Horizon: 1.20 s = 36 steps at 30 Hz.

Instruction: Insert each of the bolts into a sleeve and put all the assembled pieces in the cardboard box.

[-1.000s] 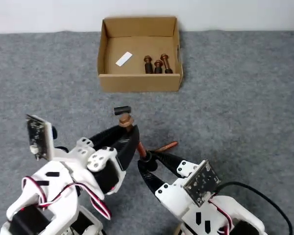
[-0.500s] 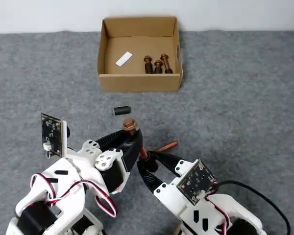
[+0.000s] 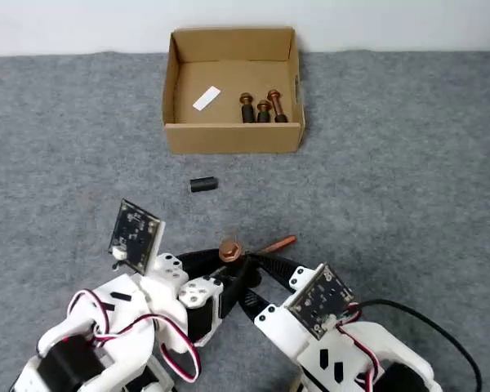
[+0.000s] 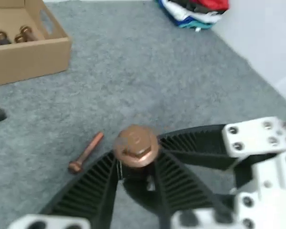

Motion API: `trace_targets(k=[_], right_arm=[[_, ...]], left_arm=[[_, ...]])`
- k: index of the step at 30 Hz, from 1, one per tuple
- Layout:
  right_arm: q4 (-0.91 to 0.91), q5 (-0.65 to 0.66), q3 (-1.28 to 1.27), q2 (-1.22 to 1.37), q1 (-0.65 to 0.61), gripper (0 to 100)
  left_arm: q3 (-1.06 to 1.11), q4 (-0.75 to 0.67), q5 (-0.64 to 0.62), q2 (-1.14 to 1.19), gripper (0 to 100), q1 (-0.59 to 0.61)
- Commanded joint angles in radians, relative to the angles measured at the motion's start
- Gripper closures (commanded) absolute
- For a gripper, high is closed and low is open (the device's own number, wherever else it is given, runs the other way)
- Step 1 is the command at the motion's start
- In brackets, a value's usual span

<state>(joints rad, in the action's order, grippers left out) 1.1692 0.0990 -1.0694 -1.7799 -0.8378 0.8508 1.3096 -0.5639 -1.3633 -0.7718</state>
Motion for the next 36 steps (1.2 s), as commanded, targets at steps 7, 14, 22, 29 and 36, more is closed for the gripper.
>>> trace_targets(k=[7,14,22,29,36], right_arm=[[-0.028,0.008,0.031,-0.004,-0.001,99.0],[-0.027,-0.003,0.031,-0.004,0.016,99.0],[-0.024,-0.235,0.087,0.127,0.180,99.1],[-0.035,-0.276,0.342,0.552,0.228,99.1],[-0.332,-0.264,0.523,0.900,0.403,99.1]], left_arm=[[0.008,0.049,0.025,0.012,70,0.031],[-0.148,0.101,0.087,0.014,70,0.203],[-0.243,0.181,0.106,0.005,90,0.393],[0.007,0.187,0.241,0.005,100,0.618],[0.321,-0.003,0.388,0.005,100,0.769]])
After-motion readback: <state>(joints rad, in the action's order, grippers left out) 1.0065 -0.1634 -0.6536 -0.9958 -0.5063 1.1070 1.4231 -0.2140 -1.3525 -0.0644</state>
